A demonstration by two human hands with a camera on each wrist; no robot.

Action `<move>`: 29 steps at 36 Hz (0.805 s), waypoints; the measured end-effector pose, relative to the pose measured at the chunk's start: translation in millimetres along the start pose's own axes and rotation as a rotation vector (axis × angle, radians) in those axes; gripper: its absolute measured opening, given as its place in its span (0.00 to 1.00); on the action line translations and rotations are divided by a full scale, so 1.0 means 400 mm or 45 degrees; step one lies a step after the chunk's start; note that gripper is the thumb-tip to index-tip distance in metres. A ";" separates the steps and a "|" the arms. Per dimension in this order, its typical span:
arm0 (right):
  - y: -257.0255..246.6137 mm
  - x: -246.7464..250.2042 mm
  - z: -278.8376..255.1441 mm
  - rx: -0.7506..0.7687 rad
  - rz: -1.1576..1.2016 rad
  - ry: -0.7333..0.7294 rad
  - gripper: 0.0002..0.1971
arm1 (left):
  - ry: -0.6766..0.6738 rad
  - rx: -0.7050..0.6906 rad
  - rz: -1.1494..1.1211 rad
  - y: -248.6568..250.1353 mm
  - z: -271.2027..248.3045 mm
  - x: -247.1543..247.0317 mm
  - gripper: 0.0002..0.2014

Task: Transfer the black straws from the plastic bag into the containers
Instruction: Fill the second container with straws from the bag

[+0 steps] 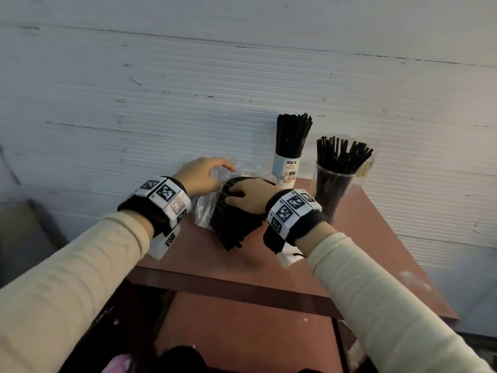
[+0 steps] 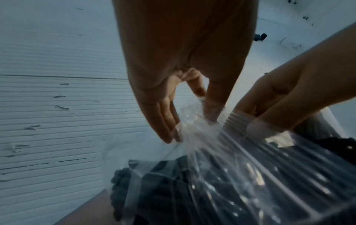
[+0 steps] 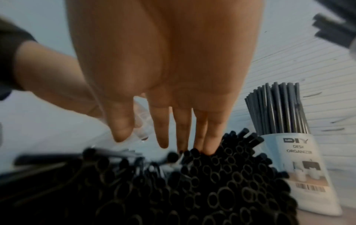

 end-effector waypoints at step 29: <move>0.009 0.005 0.029 0.017 0.172 0.114 0.16 | 0.165 0.065 -0.146 -0.034 0.008 0.011 0.26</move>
Point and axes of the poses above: each hand's wrist, its own z-axis towards the middle knuckle, its own x-axis out of the back of the hand, y = z × x, the point moved 1 cm from there along z, towards the middle knuckle, and after that the axes turned 7 degrees about -x, right-handed, at the moved point
